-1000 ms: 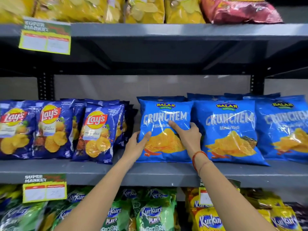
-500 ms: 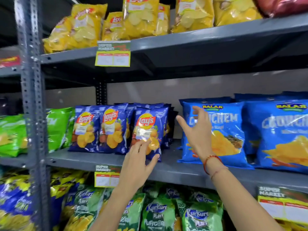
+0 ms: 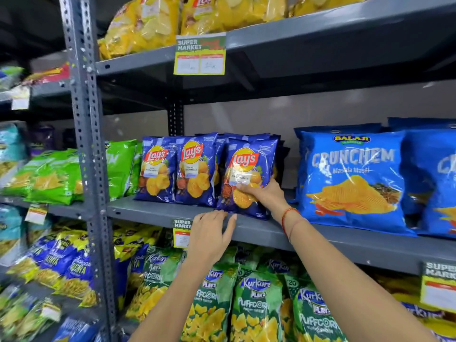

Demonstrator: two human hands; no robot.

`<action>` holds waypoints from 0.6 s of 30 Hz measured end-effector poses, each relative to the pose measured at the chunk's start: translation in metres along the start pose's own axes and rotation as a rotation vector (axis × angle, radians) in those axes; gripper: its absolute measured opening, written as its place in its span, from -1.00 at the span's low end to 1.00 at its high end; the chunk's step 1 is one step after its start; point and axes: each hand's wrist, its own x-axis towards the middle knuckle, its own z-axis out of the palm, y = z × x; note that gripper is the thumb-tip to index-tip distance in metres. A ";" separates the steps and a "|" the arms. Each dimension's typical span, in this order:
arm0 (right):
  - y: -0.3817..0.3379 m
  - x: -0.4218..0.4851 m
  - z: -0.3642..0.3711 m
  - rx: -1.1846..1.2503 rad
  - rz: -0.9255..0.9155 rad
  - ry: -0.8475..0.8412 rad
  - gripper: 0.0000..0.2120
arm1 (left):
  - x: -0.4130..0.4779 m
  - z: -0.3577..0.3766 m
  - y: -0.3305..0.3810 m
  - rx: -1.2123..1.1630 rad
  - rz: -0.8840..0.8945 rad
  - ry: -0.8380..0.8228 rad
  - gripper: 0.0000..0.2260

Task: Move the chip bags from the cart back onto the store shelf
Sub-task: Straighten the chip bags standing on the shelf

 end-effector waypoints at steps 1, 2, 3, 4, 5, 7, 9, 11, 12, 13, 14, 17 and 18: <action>0.000 0.001 0.001 -0.009 0.003 0.012 -0.23 | -0.001 0.002 -0.001 0.000 0.006 0.005 -0.47; -0.001 0.002 0.001 -0.011 -0.004 0.016 -0.29 | -0.001 0.005 -0.003 -0.002 0.010 0.008 -0.46; -0.001 0.002 0.001 -0.011 -0.019 0.014 -0.36 | -0.002 0.006 -0.004 -0.004 0.015 0.014 -0.46; -0.001 0.003 0.001 -0.010 -0.038 0.006 -0.40 | -0.002 0.008 -0.005 -0.005 0.017 0.020 -0.45; 0.000 0.003 0.002 -0.008 -0.058 -0.001 -0.42 | -0.002 0.010 -0.005 -0.007 0.017 0.029 -0.45; -0.001 0.005 0.003 -0.001 -0.086 0.009 -0.43 | -0.003 0.012 -0.005 -0.013 0.009 0.049 -0.44; -0.004 0.005 0.005 -0.018 -0.126 0.020 -0.46 | -0.004 0.014 -0.004 -0.018 0.000 0.069 -0.46; -0.007 0.005 0.008 -0.052 -0.172 0.027 -0.50 | -0.004 0.014 -0.004 -0.030 -0.007 0.093 -0.47; -0.008 0.004 0.009 -0.073 -0.194 0.027 -0.49 | -0.004 0.014 -0.003 -0.038 -0.012 0.105 -0.48; -0.008 0.004 0.010 -0.092 -0.207 0.026 -0.48 | -0.005 0.014 -0.003 -0.044 -0.016 0.116 -0.49; -0.007 0.005 0.010 -0.106 -0.211 0.024 -0.45 | -0.005 0.015 -0.003 -0.048 -0.018 0.123 -0.50; -0.004 0.005 0.011 -0.171 -0.184 0.064 -0.35 | -0.006 0.015 -0.003 -0.044 -0.020 0.131 -0.51; -0.003 0.004 0.011 -0.202 -0.176 0.087 -0.33 | -0.006 0.015 -0.003 -0.046 -0.021 0.132 -0.50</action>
